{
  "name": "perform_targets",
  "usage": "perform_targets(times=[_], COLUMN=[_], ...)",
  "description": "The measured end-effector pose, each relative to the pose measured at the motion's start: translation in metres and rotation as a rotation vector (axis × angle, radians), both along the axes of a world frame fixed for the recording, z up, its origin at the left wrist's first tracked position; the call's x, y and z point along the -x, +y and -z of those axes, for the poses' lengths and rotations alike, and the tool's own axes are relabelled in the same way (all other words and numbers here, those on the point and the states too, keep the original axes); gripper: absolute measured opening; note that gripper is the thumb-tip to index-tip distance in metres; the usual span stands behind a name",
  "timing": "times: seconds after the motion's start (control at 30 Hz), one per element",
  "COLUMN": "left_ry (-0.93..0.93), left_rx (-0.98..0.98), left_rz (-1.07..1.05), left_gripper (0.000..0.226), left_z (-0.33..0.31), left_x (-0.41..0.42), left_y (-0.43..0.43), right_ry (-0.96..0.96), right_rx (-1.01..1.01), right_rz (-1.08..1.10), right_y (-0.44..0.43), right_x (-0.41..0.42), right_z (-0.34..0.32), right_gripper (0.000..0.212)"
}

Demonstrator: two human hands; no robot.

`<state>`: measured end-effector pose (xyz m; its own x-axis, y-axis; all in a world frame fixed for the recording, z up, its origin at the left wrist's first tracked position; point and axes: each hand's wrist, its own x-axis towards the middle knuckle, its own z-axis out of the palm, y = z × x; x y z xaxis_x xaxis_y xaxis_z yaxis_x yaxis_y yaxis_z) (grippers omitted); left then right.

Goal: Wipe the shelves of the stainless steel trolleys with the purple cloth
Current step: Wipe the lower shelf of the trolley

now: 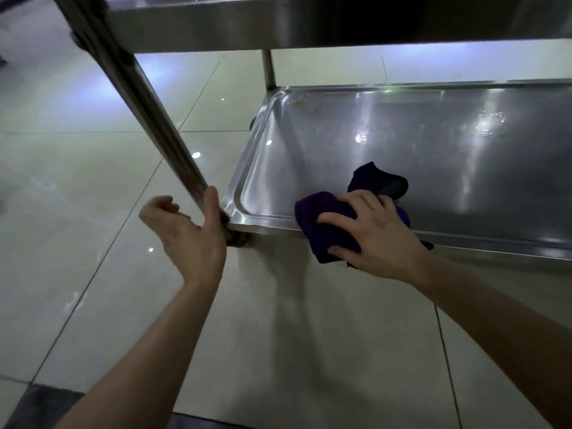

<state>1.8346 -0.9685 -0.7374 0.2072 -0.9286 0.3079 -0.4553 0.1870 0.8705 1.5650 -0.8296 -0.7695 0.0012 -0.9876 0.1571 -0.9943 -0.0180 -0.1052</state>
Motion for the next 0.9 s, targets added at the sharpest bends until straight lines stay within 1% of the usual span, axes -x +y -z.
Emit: perform_targets(times=[0.03, 0.1, 0.13, 0.2, 0.3, 0.4, 0.5, 0.57, 0.63, 0.7, 0.77, 0.83, 0.9], left_ry=[-0.038, -0.123, -0.149, -0.163, -0.172, -0.183, -0.149, -0.137, -0.143, -0.151, -0.146, -0.140, -0.146], left_rx=[-0.025, -0.038, -0.045, -0.067, -0.061, -0.037, -0.034, -0.029, -0.021, -0.012, 0.000, -0.001, 0.005], left_rz=[0.085, 0.235, 0.267, 0.284, 0.283, 0.301, 0.321, 0.330, 0.343, 0.347, 0.333, 0.318, 0.315], left_gripper=[0.059, 0.043, 0.036, 0.028, 0.027, 0.033, 0.037, 0.034, 0.030, 0.026, 0.026, 0.030, 0.030], left_z=[-0.003, -0.008, -0.008, -0.006, -0.001, 0.003, 0.003, 0.002, 0.002, 0.004, 0.005, 0.005, 0.006], left_x=[-0.003, -0.007, -0.008, -0.011, -0.015, -0.020, -0.021, -0.021, -0.021, -0.022, -0.021, -0.019, -0.019], left_y=[-0.009, -0.025, -0.029, -0.034, -0.038, -0.041, -0.040, -0.040, -0.041, -0.042, -0.041, -0.041, -0.041], right_ry=[0.003, 0.014, 0.022, 0.018, -0.025, -0.070, -0.062, -0.097, -0.117, -0.103, -0.093, -0.092, -0.069], right_rx=[0.006, 0.010, 0.008, -0.014, -0.057, -0.065, -0.093, -0.177, -0.267, -0.307, -0.282, -0.243, -0.156], right_rz=[-0.009, -0.035, -0.043, -0.048, -0.043, -0.013, 0.190, 0.304, 0.354, 0.373, 0.340, 0.251, 0.161], right_y=[-0.009, -0.033, -0.048, -0.083, -0.132, -0.167, -0.224, -0.267, -0.296, -0.303, -0.287, -0.252, -0.201], right_x=[-0.011, -0.039, -0.055, -0.087, -0.114, -0.098, -0.059, -0.041, -0.036, -0.046, -0.063, -0.083, -0.105], right_z=[0.000, 0.000, 0.000, -0.001, -0.004, -0.001, -0.004, -0.014, -0.020, -0.021, -0.021, -0.017, -0.009], right_gripper=[0.063, 0.063, 0.063, 0.062, 0.058, 0.059, 0.063, 0.067, 0.073, 0.075, 0.073, 0.071, 0.069])
